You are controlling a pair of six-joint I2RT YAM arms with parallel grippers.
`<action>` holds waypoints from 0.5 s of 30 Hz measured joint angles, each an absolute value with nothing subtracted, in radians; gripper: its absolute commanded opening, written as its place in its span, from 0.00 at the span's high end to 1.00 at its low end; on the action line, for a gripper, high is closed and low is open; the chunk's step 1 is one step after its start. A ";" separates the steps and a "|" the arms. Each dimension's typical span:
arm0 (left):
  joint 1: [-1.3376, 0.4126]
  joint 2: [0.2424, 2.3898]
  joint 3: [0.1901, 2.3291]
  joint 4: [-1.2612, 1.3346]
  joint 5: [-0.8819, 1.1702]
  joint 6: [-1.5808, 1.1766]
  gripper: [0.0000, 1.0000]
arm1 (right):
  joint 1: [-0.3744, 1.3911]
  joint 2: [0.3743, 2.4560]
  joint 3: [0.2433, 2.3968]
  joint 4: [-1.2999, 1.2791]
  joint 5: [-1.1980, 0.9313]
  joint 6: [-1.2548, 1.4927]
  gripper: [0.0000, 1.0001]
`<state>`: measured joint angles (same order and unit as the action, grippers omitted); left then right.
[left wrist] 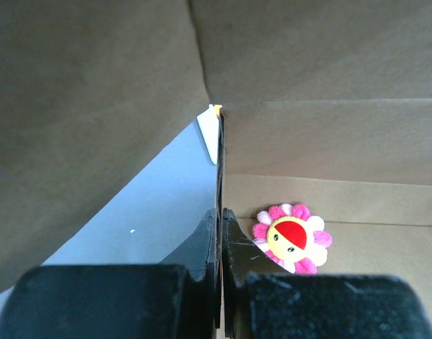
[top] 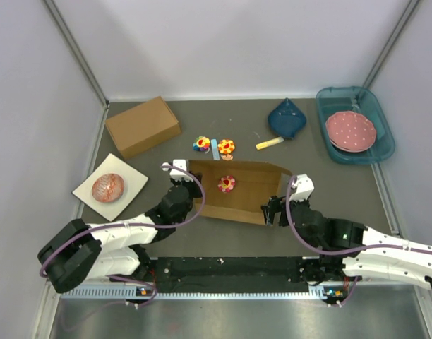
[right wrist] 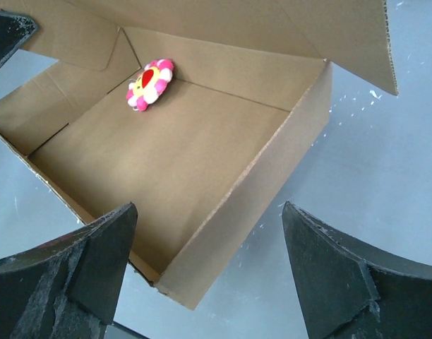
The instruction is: Fold the paper box
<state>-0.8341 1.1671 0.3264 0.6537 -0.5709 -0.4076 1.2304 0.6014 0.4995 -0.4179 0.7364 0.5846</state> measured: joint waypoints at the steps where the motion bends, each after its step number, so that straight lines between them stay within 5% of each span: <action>1: -0.835 1.167 0.326 0.654 -0.573 -0.408 1.00 | 1.230 0.598 0.500 -0.420 0.736 0.595 0.14; 15: -0.869 1.168 0.333 0.642 -0.609 -0.398 1.00 | 1.230 0.595 0.501 -0.326 0.705 0.611 0.16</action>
